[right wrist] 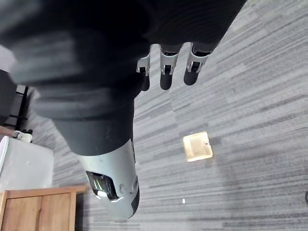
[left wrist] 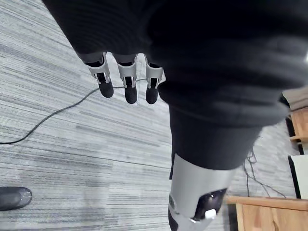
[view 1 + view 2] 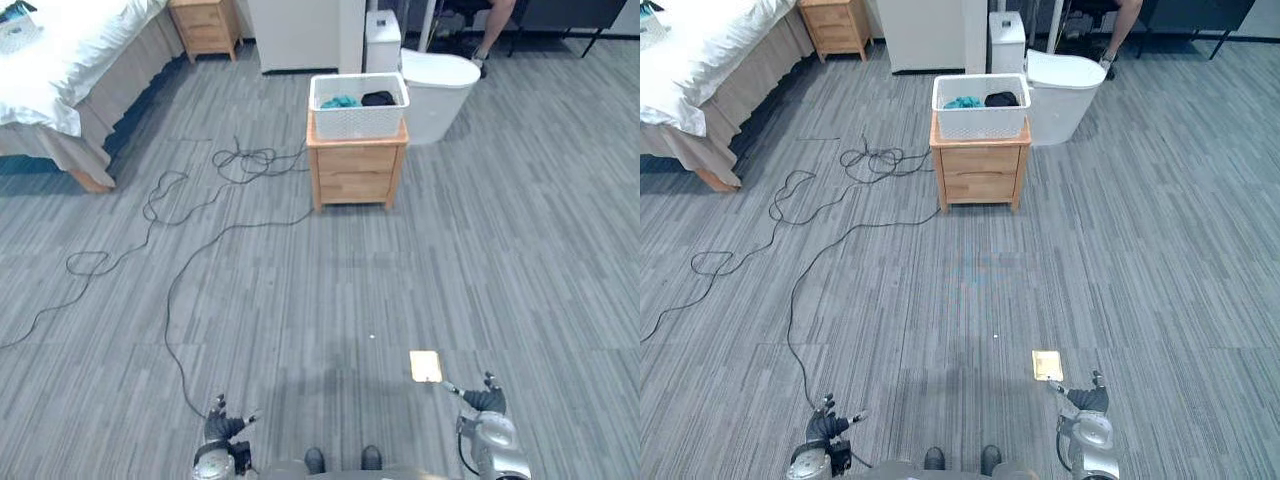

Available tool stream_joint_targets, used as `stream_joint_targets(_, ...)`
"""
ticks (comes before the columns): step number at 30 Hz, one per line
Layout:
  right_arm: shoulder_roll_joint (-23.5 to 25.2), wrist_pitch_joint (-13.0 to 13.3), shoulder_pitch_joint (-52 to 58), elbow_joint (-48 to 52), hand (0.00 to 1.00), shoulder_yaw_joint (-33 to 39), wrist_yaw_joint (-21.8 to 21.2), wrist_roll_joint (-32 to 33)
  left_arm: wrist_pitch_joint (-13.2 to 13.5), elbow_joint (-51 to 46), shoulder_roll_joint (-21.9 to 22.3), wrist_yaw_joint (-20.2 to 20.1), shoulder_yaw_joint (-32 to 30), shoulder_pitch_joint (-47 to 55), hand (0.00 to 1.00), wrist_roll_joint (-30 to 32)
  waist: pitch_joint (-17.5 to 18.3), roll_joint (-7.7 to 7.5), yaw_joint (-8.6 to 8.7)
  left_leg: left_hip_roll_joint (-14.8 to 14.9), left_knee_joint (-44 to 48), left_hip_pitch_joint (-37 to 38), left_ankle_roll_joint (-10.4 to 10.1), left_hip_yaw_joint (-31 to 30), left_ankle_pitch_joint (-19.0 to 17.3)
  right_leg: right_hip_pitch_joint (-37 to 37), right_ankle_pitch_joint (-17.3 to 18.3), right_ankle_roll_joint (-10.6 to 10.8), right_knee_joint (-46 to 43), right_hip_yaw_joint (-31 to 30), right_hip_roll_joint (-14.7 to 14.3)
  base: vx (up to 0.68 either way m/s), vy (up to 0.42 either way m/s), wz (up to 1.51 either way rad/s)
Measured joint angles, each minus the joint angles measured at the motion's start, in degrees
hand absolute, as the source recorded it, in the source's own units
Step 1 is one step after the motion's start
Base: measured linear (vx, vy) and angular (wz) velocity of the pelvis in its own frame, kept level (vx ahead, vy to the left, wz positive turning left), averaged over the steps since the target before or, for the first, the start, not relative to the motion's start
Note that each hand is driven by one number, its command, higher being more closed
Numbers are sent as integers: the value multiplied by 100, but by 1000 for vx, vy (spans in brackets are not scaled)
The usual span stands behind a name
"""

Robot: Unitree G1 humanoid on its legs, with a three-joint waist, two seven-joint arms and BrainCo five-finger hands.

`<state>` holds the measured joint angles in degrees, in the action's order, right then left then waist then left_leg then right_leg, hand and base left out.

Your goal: Pick up the laundry basket with both hands and put the clothes into the washing machine.

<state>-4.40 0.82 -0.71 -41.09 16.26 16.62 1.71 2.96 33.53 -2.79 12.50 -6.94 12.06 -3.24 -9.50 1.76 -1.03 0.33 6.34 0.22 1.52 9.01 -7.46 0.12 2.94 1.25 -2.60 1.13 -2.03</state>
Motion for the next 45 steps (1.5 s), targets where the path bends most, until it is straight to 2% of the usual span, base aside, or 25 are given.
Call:
stream_joint_targets(3,70,-3,35,243,0,-11,79,7,14,-386,-16,21,14,73,0,-230,-118,-48,12,-23,614,-140,166,207,-565,-710,857,219,-1686,-38,126,17,38,-38)
stream_joint_targets(6,119,-22,63,282,0,-63,91,14,16,-432,-70,49,153,12,0,-308,-386,-77,39,-60,810,162,316,263,-914,-1606,1018,99,-3872,605,486,112,64,-22)
stream_joint_targets(9,128,-95,204,459,0,-239,92,45,12,-434,-185,108,357,37,0,-334,-457,-117,44,-34,733,560,254,218,-1205,-2218,1225,42,-3878,991,688,348,48,1)
stream_joint_targets(11,111,-118,210,570,0,-277,82,45,13,-432,-212,130,413,-66,0,-339,-490,-141,125,43,565,785,184,89,-1268,-2577,1033,184,-3133,973,642,458,-41,43)
stream_joint_targets(13,19,-113,225,676,0,-296,81,37,17,-436,-210,131,414,-181,0,-335,-571,-116,303,211,207,1250,1,-218,-1291,-2695,122,189,-1442,974,479,619,-120,76)
stream_joint_targets(14,-10,-112,249,685,0,-312,82,35,16,-427,-219,130,416,-187,0,-335,-581,-125,320,228,155,1369,-123,-296,-1333,-2718,-284,120,-1226,974,466,652,-141,70)
stream_joint_targets(15,-113,-114,313,684,0,-368,78,26,13,-402,-167,128,440,-220,0,-333,-570,-48,354,401,194,1531,-331,-411,-1448,-2775,-874,-512,-1577,966,388,665,-155,32)
stream_joint_targets(16,-143,-121,231,751,0,-384,56,-10,23,-417,-154,102,480,-256,0,-325,-570,107,323,615,369,1496,-580,-416,-1321,-2963,-423,-609,-2202,1100,325,669,-196,22)
stream_joint_targets(17,-123,-123,224,841,0,-425,28,-23,23,-414,-154,94,477,-271,0,-319,-579,120,337,652,596,1423,-788,-412,-1198,-3000,-194,-667,-2438,1148,332,812,-259,0)
stream_joint_targets(18,-56,-123,247,961,0,-482,-47,-42,18,-406,-124,68,454,-253,0,-303,-585,126,328,717,1413,1218,-993,-413,-836,-2821,236,-716,-2681,1234,309,844,-302,12)
stream_joint_targets(19,-38,-121,336,1116,0,-603,-81,-71,12,-372,-27,-4,419,-221,0,-281,-622,185,333,912,2888,769,-983,-409,-55,-2310,532,-746,-2593,1267,208,728,-248,15)
stream_joint_targets(20,-45,-112,392,1205,0,-655,-104,-78,20,-388,38,-22,408,-187,0,-277,-647,230,316,1094,3780,432,-1026,-426,228,-1964,593,-773,-2400,1297,142,703,-213,12)
stream_joint_targets(22,71,-51,510,1619,0,-718,-131,-72,19,-402,124,-139,409,-161,0,-270,-688,225,148,1581,6314,-872,-625,-183,-51,-791,652,-856,-1619,1193,-162,640,-138,-16)
stream_joint_targets(24,171,46,505,1784,0,-722,-128,-58,16,-504,182,-137,403,-153,0,-270,-749,118,-49,1614,6586,-1619,-320,142,-261,-114,653,-857,-1102,969,-183,515,-65,-40)
stream_joint_targets(27,180,55,457,1775,0,-718,-128,-19,15,-608,245,-135,388,-144,0,-270,-778,87,-255,1561,5389,-2525,-174,467,-523,619,689,-803,-459,793,-159,637,42,-45)
stream_joint_targets(29,184,43,425,1692,0,-732,-116,-21,9,-627,219,-133,391,-161,0,-252,-862,-58,-332,1200,3345,-2659,-321,481,-420,1064,1047,-501,-295,642,83,558,154,-43)
stream_joint_targets(30,153,46,435,1596,0,-727,-87,-27,5,-628,226,-132,409,-121,0,-246,-848,-55,-315,1046,2302,-2561,-568,378,-205,1195,1211,-380,-274,626,131,567,250,-31)
stream_joint_targets(31,99,39,445,1300,0,-676,-28,-32,3,-617,224,-130,398,-28,0,-218,-769,20,-313,931,1412,-2479,-463,173,479,1458,1489,-224,-277,488,152,578,286,-38)
stream_joint_targets(32,107,2,423,1136,0,-670,-15,-37,-5,-595,187,-121,389,3,0,-209,-747,-59,-328,890,1468,-2428,-254,147,824,1518,1594,-145,-338,420,249,697,350,-39)
stream_joint_targets(33,167,-40,454,987,0,-680,-30,-57,-14,-595,166,-122,392,-3,0,-192,-673,-228,-335,729,1635,-2458,-43,198,788,1495,1637,-87,-470,332,448,488,244,-23)
stream_joint_targets(35,264,-84,530,983,0,-669,-30,-101,-23,-604,63,-119,398,-33,0,-118,-574,-396,-317,546,1979,-2368,127,367,382,1224,1602,90,-1387,264,795,629,288,-17)
stream_joint_targets(37,344,-94,542,878,0,-685,-48,-227,-34,-562,33,-123,461,-26,0,-62,-570,-436,-281,336,2066,-1653,309,603,-202,490,1072,662,-3883,184,1226,651,297,-20)
stream_joint_targets(39,370,-115,568,807,0,-750,-58,-286,-32,-581,24,-110,480,-76,0,-56,-570,-420,-220,222,1912,-1033,369,611,-467,-125,1117,392,-5409,364,1463,532,169,-1)
stream_joint_targets(41,425,-112,582,818,0,-871,-63,-310,-30,-566,-75,-88,468,-58,0,-50,-567,-418,-130,217,1577,-403,327,580,-590,-606,1291,158,-5707,689,1459,464,77,7)
stream_joint_targets(45,393,-103,505,799,0,-905,-63,-353,-26,-364,-180,-96,405,-67,0,-46,-557,-416,8,273,982,409,279,544,-572,-1383,1339,208,-3489,1317,1234,369,-28,17)
